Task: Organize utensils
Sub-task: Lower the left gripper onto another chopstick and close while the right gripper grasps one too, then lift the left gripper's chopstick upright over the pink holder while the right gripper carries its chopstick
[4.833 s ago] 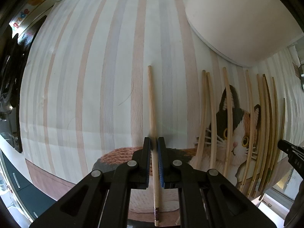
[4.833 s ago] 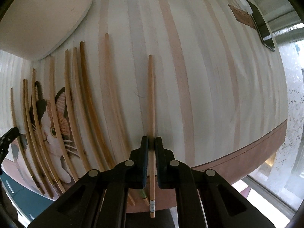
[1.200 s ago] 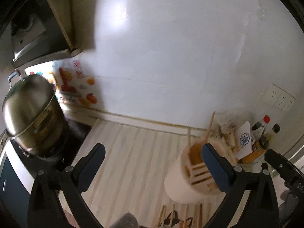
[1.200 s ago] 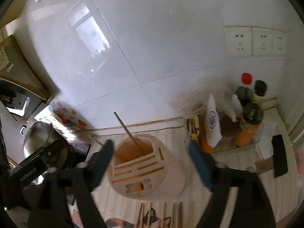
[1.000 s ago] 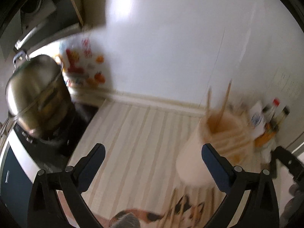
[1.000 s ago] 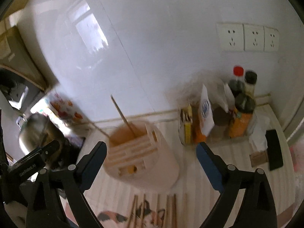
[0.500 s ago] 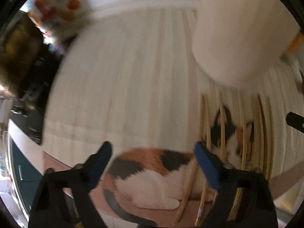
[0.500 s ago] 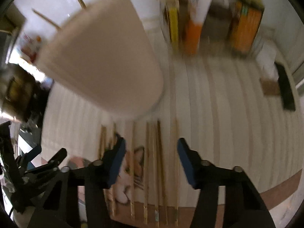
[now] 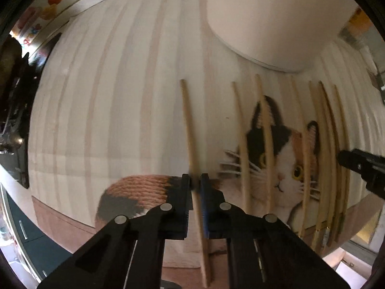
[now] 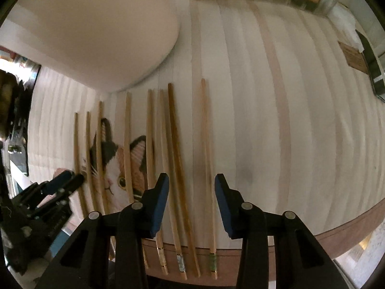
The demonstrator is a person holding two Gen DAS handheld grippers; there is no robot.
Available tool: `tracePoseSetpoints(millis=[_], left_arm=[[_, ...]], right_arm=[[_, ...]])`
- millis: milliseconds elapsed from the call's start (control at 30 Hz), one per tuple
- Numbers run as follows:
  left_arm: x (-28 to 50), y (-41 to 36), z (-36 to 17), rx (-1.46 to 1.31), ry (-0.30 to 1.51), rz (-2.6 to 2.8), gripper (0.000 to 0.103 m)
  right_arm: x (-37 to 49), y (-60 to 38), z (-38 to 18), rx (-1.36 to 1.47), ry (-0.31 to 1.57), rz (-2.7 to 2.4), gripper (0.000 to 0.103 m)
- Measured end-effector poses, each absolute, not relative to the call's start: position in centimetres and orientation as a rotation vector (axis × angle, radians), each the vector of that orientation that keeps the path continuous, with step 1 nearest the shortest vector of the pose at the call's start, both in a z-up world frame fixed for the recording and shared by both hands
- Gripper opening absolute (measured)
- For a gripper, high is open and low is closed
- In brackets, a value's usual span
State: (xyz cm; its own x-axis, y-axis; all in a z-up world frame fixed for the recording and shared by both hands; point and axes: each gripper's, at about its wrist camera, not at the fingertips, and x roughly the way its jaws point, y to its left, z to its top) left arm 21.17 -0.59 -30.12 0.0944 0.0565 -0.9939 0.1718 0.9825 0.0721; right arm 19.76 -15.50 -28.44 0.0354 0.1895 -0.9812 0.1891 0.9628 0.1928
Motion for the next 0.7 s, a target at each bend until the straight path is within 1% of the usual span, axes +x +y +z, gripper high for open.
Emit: tracePoseSetpoints(millis=[67, 100, 133, 233, 367, 433, 500, 567, 633, 667, 700], left_arm=[[21.4, 0.1, -30.2, 0.163, 1.478, -0.054, 0.005], [21.6, 0.6, -30.3, 0.151, 1.481, -0.048, 0.005], [21.8, 1.1, -30.3, 0.134, 1.484, -0.039, 0.005], [21.8, 1.9, -30.3, 0.101, 1.491, -0.031, 0.006], [22.1, 2.9, -30.2, 0.108, 1.489, -0.036, 0.006], [22.0, 2.8, -30.2, 0.103, 1.49, -0.036, 0.006], [21.9, 3.1, -30.4, 0.094, 1.492, -0.037, 0.006], [22.0, 3.6, -30.4, 0.095, 1.491, -0.039, 0.006], [22.4, 4.5, -30.5, 0.097, 1.49, -0.04, 0.006], [22.0, 3.1, -30.0, 0.098, 1.49, -0.039, 0.006], [22.0, 3.2, -30.0, 0.097, 1.489, -0.041, 0.006]], right_arm=[[19.6, -15.6, -29.0, 0.28, 1.551, -0.023, 0.04], [19.5, -15.6, -29.0, 0.278, 1.543, -0.032, 0.038], [19.4, -15.7, -29.0, 0.275, 1.539, -0.038, 0.03], [19.0, -16.1, -29.1, 0.28, 1.533, -0.034, 0.014], [18.5, -16.2, -28.8, 0.265, 1.541, -0.042, 0.013], [18.3, -17.0, -28.6, 0.345, 1.547, -0.006, 0.013], [18.0, -18.2, -27.9, 0.429, 1.515, 0.011, 0.014], [17.8, -19.3, -27.3, 0.44, 1.496, -0.001, 0.016], [17.6, -20.0, -27.2, 0.443, 1.5, -0.015, 0.016], [17.5, -20.1, -27.5, 0.442, 1.508, -0.015, 0.016], [17.5, -20.2, -27.7, 0.426, 1.518, -0.017, 0.016]])
